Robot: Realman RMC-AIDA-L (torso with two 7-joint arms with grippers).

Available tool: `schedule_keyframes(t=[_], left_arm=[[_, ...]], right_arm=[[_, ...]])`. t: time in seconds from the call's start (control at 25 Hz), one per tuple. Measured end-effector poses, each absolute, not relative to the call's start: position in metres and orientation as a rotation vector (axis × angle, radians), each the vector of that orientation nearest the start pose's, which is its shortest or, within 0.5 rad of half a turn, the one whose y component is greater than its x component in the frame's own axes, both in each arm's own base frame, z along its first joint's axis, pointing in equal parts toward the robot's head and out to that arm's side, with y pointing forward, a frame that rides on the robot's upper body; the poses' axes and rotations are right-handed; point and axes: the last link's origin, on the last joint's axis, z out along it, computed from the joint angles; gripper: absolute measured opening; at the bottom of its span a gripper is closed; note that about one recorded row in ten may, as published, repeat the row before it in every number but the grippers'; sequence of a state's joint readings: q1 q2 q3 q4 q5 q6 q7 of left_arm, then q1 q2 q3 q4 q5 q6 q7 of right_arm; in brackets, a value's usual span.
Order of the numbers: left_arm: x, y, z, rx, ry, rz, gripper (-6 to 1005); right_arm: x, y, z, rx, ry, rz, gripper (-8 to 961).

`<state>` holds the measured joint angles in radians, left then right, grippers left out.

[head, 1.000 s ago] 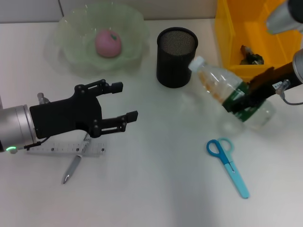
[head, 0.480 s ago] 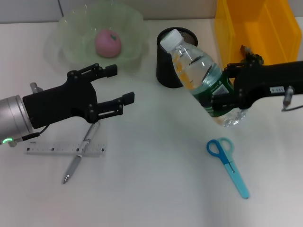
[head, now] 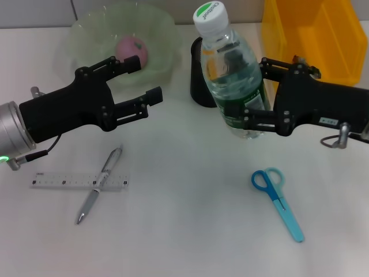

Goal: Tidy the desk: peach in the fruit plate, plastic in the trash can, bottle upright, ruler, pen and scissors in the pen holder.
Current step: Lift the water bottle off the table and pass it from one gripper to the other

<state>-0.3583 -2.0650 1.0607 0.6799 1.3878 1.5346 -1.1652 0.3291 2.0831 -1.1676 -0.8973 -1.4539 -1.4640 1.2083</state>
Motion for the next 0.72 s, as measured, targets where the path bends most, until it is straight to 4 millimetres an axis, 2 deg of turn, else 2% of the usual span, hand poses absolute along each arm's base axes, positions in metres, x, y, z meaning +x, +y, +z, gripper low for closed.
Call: schedule_keyframes(t=[0.28, 0.48, 0.72], left_arm=[[-0.232, 0.303, 0.011, -2.559, -0.357, -1.19, 794], [-0.224, 0.302, 0.013, -2.559, -0.335, -1.261, 794], [-0.22, 0.303, 0.009, -2.57, -0.361, -1.296, 794]], right_arm=[[0.226, 0.312, -0.026, -2.535, 0.091, 1.05, 776], [0.223, 0.307, -0.04, -2.504, 0.035, 1.12, 780], [0.218, 0.306, -0.055, -2.538, 0.071, 1.148, 784]])
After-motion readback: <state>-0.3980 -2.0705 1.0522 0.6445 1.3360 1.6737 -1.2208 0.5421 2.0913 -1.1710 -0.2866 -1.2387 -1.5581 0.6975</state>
